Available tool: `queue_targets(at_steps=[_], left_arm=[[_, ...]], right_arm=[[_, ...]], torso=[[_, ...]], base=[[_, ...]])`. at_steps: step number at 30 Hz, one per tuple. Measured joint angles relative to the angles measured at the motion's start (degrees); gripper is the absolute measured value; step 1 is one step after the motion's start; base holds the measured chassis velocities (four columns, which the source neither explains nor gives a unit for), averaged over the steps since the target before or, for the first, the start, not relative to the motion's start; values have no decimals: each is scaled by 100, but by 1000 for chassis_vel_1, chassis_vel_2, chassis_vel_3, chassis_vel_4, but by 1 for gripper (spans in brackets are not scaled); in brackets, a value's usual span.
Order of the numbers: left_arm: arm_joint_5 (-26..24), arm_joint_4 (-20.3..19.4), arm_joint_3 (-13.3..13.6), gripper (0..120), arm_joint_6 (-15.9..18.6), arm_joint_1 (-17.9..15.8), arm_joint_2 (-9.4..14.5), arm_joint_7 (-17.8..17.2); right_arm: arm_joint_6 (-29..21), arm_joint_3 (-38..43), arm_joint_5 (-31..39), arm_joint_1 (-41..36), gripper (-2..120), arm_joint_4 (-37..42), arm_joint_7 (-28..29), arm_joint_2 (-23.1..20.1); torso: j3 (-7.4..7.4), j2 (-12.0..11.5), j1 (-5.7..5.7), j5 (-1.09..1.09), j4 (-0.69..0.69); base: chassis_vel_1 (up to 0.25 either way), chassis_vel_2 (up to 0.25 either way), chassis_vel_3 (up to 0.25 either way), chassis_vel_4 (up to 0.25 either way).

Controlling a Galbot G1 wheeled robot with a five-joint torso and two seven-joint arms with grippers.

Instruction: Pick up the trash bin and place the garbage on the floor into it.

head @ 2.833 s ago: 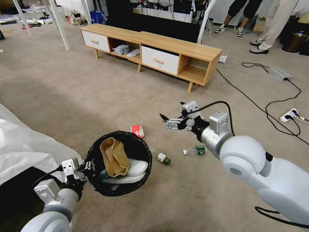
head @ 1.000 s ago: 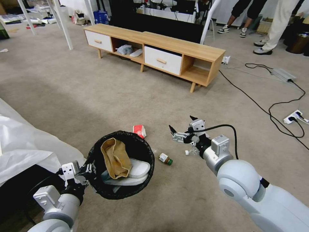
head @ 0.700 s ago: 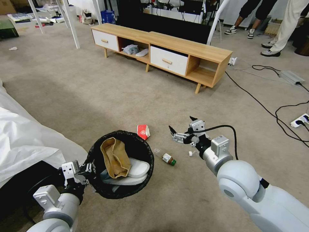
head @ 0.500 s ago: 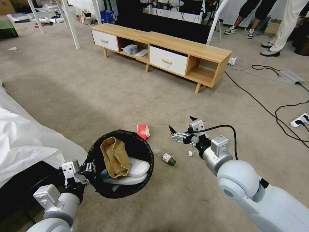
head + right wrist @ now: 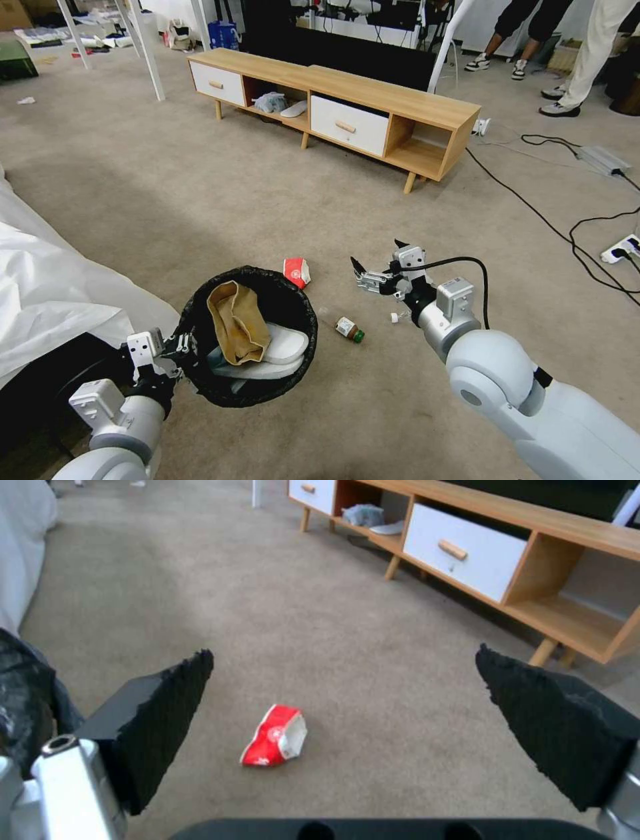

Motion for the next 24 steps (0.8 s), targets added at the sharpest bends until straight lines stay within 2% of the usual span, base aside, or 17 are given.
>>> queue_targets(at_steps=[17,24], left_arm=[[-6,34,0,0,-1,-12,17,-3],[-13,51,3,0,-2,-27,19,-3]], right_arm=[[-55,-19,129,11,100,-3,27,60],[-68,-18,193,1,100,-1,60,66]], torso=[[0,0,0,0,0],[0,0,0,0,0]], base=[[0,0,0,0],[-118,-5,155,30]])
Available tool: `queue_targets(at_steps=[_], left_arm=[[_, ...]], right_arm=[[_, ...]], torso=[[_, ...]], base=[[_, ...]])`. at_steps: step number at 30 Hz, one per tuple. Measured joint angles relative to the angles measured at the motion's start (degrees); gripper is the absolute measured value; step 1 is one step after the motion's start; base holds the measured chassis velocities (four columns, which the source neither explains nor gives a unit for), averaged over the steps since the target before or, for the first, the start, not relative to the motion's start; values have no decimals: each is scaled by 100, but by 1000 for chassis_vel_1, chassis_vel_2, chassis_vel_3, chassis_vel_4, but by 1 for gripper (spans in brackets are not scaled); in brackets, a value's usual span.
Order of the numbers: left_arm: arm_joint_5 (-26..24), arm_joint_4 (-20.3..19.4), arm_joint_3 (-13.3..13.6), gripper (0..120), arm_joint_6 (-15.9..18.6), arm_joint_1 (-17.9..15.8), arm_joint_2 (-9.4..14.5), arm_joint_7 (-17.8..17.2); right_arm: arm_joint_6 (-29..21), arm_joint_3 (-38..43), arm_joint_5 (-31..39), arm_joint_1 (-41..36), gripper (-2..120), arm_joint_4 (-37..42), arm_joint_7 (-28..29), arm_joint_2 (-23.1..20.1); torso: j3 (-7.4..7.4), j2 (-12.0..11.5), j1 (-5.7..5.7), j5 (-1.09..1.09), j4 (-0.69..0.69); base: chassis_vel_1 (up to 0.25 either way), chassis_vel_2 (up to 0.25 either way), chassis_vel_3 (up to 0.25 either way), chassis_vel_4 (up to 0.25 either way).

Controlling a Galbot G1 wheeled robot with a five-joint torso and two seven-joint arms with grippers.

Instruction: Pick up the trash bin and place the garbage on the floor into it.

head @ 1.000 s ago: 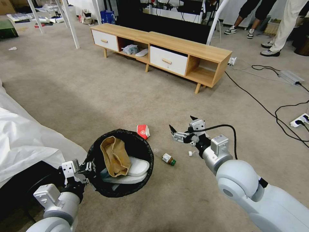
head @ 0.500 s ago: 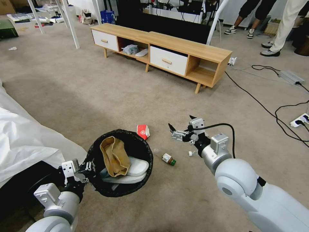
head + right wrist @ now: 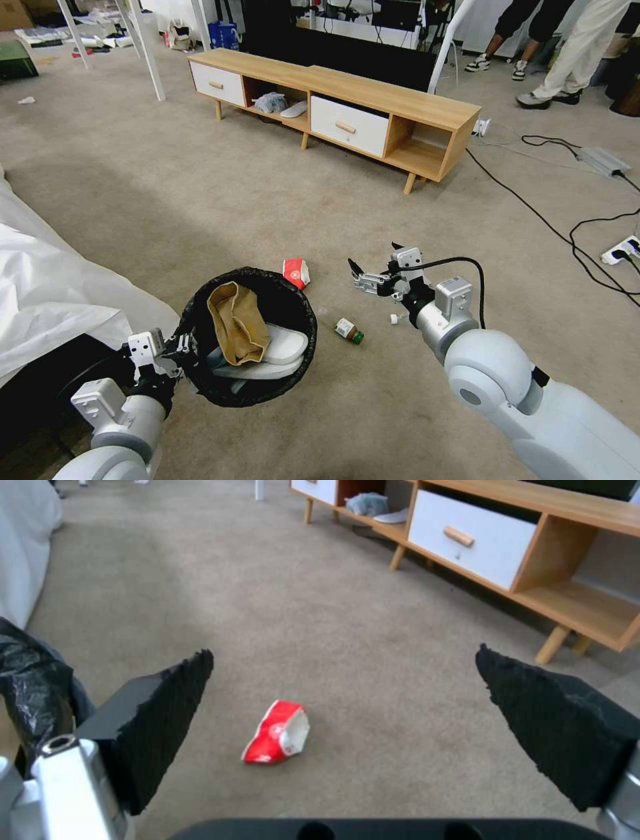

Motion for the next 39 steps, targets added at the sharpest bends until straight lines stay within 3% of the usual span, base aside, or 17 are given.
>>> queue_targets(at_steps=[8,28,39], left_arm=[[1,5,2,0,-11,4,-19,2],[37,33,88,0,-44,31,-58,39],[12,36,55,0,-47,7,-45,39]], right_arm=[[4,-2,4,-28,100,-10,-1,22],[-87,-26,-62,-75,100,-32,-67,0],[-54,-46,-67,-59,100,-84,-113,33]], torso=[[0,0,0,0,1],[0,0,0,0,0],[0,0,0,0,0]], base=[[-245,-85,197,72],[8,0,-2,1],[-117,118,138,-130]])
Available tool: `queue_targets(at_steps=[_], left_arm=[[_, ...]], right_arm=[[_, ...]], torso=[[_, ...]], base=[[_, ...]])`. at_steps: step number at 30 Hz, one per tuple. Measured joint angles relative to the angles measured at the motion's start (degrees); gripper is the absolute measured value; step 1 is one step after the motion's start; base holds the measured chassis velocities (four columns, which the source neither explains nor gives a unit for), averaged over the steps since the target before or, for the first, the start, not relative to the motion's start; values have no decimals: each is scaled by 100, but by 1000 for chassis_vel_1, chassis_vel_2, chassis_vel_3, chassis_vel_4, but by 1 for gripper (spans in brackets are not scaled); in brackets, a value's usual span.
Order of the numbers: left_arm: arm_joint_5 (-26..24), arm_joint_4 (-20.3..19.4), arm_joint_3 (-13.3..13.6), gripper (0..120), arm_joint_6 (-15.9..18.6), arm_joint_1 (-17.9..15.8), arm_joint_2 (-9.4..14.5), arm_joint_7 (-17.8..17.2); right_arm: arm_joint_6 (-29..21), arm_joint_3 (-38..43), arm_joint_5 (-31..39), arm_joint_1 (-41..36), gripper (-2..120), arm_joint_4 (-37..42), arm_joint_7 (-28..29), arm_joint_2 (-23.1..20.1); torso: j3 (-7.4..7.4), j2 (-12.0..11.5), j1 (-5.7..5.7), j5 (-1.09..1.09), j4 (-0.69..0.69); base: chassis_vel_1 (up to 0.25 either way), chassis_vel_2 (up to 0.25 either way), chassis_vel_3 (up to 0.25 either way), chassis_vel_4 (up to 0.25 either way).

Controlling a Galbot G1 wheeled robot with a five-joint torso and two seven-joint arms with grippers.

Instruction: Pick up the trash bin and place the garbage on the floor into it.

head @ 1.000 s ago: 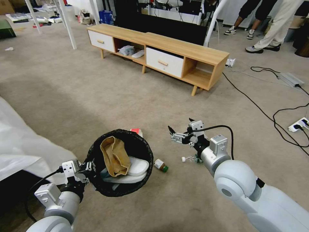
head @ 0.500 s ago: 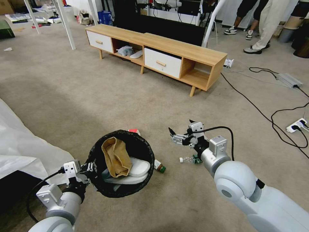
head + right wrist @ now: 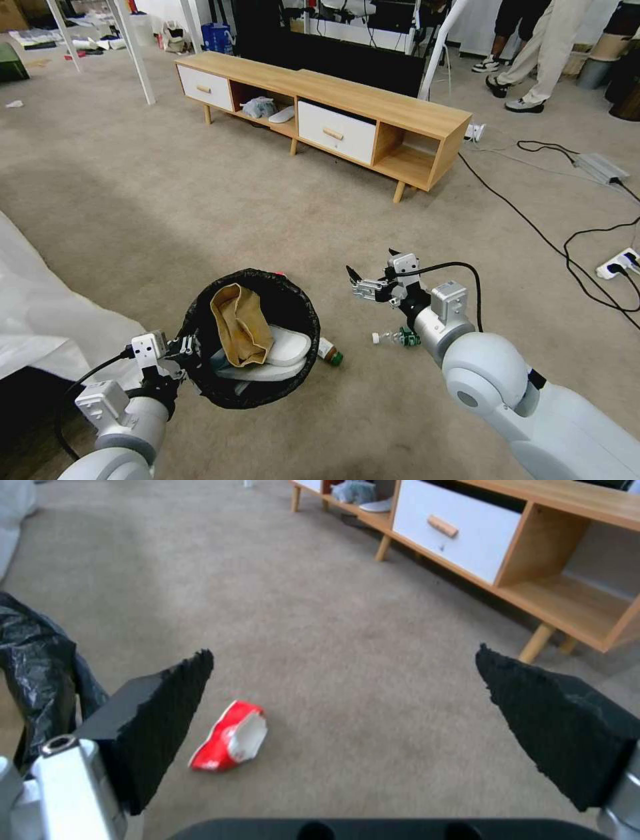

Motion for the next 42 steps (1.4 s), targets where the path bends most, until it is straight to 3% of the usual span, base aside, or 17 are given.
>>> queue_targets(at_steps=[12,22,29,31,35,37,42], left_arm=[[-15,13,-23,0,-2,-19,2,0],[-2,15,-81,0,-2,-22,5,-42],[114,52,-256,0,-2,-27,104,-179],[123,71,-376,0,-2,-24,168,-305],[113,71,-463,0,-1,-23,215,-384],[-4,72,-651,0,19,-39,305,-538],[-139,98,-748,0,41,-92,340,-600]], right_arm=[[101,-18,-33,-23,100,-39,58,37],[147,-27,-22,-119,100,-108,50,14],[-210,-58,875,-278,100,-112,576,-76],[-438,-98,1464,-348,100,-94,978,-97],[-664,-104,1648,-364,100,-108,1127,-155],[-971,-204,1644,-272,100,-243,1040,-477],[-1246,-455,1460,9,100,-457,426,-1021]], torso=[[3,-1,1,-2,1],[-1,-1,0,0,0],[0,-1,1,-1,0],[0,-1,0,0,0],[0,-1,0,0,0],[0,-1,0,0,0],[0,-1,1,-1,0]], base=[[-218,239,238,-235],[-29,18,21,-36],[0,0,0,0],[0,0,0,0],[0,0,0,0],[0,0,0,0],[0,0,0,0]])
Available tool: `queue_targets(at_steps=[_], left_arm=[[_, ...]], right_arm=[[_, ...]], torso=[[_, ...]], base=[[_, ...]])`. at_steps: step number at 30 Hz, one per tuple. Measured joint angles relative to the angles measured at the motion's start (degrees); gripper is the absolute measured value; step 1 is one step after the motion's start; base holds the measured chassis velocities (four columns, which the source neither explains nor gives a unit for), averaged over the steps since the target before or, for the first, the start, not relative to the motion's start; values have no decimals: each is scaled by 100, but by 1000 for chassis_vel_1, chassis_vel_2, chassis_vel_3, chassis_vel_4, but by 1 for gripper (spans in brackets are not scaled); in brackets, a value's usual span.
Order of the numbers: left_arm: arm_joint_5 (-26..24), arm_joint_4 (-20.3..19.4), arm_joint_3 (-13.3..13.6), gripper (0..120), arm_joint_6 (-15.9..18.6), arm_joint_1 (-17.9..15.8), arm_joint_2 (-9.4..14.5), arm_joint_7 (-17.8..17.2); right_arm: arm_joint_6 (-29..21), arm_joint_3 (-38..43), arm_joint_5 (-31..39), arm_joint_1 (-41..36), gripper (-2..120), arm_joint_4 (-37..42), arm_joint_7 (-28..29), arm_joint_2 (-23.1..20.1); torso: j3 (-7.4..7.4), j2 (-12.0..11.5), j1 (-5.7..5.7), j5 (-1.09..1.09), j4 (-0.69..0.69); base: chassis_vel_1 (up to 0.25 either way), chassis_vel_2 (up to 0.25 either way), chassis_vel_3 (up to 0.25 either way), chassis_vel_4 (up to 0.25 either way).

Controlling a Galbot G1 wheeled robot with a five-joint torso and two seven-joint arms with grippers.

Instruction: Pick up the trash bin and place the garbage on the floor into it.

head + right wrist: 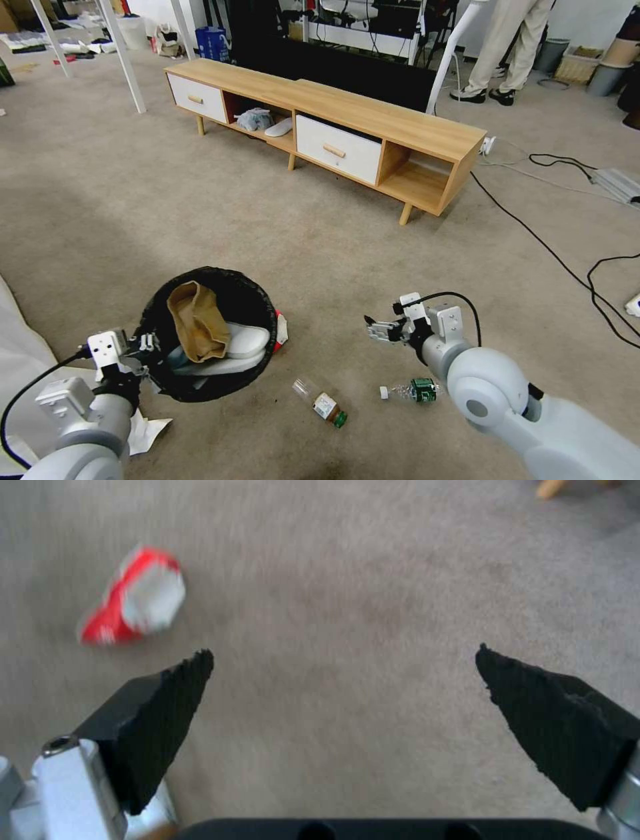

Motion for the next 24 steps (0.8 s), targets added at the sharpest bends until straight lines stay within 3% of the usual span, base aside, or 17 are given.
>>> queue_targets(at_steps=[6,10,14,15,17,24], left_arm=[[-51,119,69,0,2,-106,3,28],[-91,163,138,0,5,-184,66,37],[-135,325,257,0,24,-296,203,134],[-135,325,257,0,24,-296,203,134],[-182,431,333,0,23,-377,282,210],[-225,526,367,0,-4,-435,319,336]], right_arm=[[-263,-847,-318,881,100,-428,-1068,-553],[-357,-910,-404,992,100,-515,-1349,-710],[-328,-948,-1056,1005,100,-784,-2297,-1110],[-328,-948,-1056,1005,100,-784,-2297,-1110],[10,-1252,-1949,1117,100,-1253,-3357,-1273],[502,-1673,-2228,1201,100,-1712,-4001,-1391]], torso=[[1,0,0,0,2],[1,0,0,2,2],[0,0,0,0,-2],[0,0,0,0,-2],[1,0,0,1,0],[1,0,0,1,1]], base=[[0,0,0,0],[0,0,0,0],[0,0,0,0],[0,0,0,0],[0,0,0,0],[0,0,0,0]])
